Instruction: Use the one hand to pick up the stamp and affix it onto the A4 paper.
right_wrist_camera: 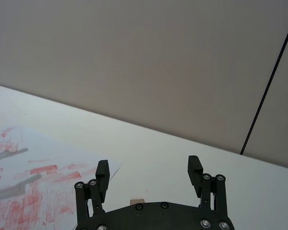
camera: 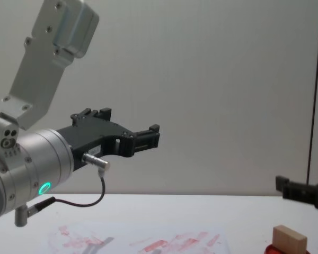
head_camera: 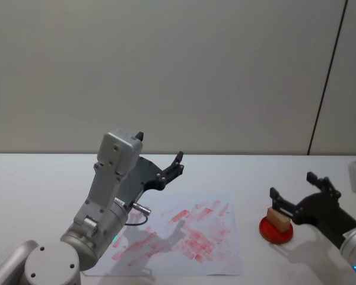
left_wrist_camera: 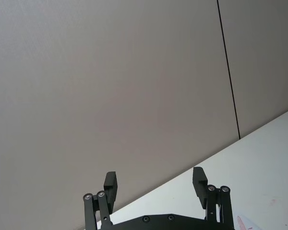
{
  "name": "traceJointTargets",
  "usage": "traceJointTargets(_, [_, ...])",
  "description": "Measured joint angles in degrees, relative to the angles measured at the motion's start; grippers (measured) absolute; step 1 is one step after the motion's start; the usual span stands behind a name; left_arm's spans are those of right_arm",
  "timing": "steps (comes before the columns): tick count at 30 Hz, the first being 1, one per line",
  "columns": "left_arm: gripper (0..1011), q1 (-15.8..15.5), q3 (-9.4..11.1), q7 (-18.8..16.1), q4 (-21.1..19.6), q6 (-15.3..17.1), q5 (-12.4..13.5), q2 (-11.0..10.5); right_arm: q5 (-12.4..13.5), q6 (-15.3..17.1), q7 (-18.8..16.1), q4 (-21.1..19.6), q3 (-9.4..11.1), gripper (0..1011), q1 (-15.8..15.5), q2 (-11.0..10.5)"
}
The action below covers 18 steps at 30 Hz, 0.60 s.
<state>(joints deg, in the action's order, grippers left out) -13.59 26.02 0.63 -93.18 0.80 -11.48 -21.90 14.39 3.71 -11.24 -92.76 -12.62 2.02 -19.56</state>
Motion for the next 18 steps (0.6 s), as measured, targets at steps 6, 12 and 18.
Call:
traceJointTargets(6, [1003, 0.0, 0.0, 0.0, 0.0, 0.0, 0.0, 0.0, -0.2, 1.4, -1.6, 1.8, -0.1, 1001, 0.4, 0.0])
traceJointTargets(12, [1002, 0.0, 0.0, 0.0, 0.0, 0.0, 0.0, 0.0, -0.7, 2.8, -2.8, 3.9, -0.4, 1001, 0.9, 0.2])
traceJointTargets(18, [1002, 0.0, 0.0, 0.0, 0.0, 0.0, 0.0, 0.0, -1.1, 4.2, -3.7, 5.6, -0.6, 1001, 1.4, 0.4])
